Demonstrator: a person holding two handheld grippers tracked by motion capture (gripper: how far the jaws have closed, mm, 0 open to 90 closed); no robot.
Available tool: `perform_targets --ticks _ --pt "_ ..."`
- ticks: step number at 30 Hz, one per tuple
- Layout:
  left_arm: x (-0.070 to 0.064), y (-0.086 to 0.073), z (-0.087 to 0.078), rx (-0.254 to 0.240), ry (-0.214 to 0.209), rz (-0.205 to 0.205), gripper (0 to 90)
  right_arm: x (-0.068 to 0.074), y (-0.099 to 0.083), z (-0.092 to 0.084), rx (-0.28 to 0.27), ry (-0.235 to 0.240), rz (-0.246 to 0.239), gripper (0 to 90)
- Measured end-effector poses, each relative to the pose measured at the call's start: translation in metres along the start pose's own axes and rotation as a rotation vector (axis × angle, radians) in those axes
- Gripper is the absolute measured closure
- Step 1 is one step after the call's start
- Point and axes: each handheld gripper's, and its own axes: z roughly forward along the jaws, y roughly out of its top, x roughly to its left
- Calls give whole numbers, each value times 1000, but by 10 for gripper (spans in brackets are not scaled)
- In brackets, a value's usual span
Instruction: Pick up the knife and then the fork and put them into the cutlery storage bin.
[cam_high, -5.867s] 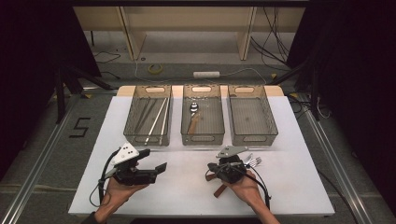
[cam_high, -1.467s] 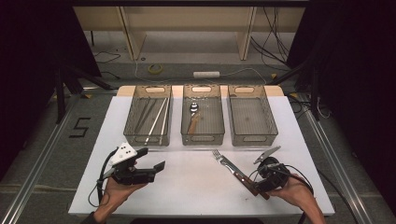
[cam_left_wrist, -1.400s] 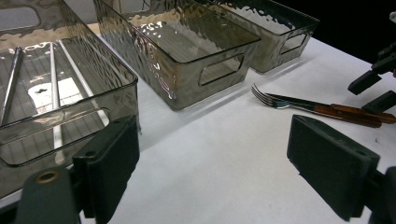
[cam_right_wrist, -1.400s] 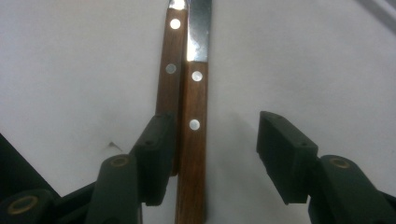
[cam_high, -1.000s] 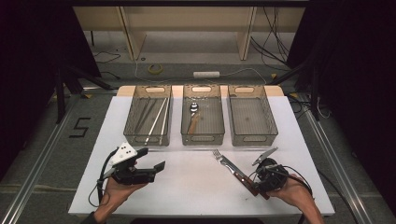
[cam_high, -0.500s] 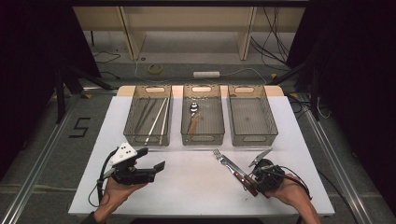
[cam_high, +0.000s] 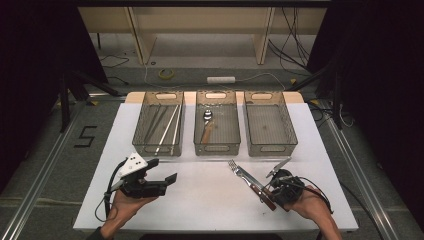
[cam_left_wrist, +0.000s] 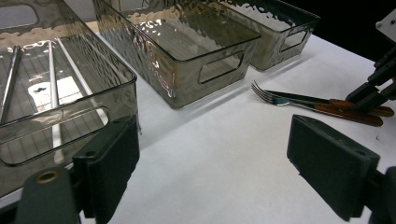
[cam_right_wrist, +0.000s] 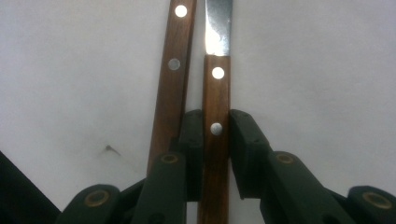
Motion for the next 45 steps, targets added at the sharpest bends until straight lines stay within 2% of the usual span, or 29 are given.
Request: perform_targets --ticks 9,19,27,34,42,45 --pt "0 0 0 -1 2 -1 164 -1 -1 -5 -18 -10 -10 768" --pt "0 0 -1 -9 1 -7 164 -4 -4 -20 -82 -14 -9 768" --pt "1 0 -1 -28 1 -14 164 -6 -4 -33 -145 12 -4 768" --pt "3 0 -3 -49 4 -28 164 -14 -1 -42 -188 11 2 768" --pt "5 0 -6 -64 7 -26 164 -32 12 -52 -251 21 37 768" --pt "6 -1 -7 -74 -1 -45 164 -38 17 -55 -273 15 52 768"
